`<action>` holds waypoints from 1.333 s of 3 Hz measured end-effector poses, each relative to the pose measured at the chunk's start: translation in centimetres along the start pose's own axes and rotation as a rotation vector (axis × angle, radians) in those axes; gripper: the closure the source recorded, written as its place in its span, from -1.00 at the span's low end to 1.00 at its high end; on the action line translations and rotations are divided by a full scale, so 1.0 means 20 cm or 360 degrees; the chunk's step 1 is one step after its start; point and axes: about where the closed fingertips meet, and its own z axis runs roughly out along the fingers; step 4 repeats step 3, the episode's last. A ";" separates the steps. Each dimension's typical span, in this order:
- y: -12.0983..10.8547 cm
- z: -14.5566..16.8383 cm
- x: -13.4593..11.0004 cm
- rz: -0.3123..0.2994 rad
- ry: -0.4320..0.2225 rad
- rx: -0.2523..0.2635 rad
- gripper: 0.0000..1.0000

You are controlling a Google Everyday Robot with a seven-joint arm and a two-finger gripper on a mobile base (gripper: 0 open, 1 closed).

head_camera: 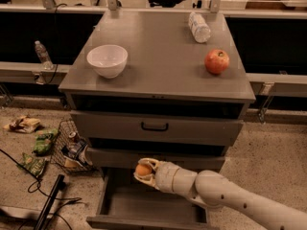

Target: Pick orange from bottom drawer and place on counter

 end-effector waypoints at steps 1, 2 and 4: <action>-0.16 -0.20 -0.28 0.0086 -0.0152 0.0010 1.00; -0.23 -0.40 -0.49 0.0067 -0.0167 0.0062 0.95; -0.22 -0.37 -0.47 0.0071 -0.0170 0.0050 0.35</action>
Offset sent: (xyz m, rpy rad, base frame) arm -0.0261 -0.0586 0.1838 0.1284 -0.0441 -0.0358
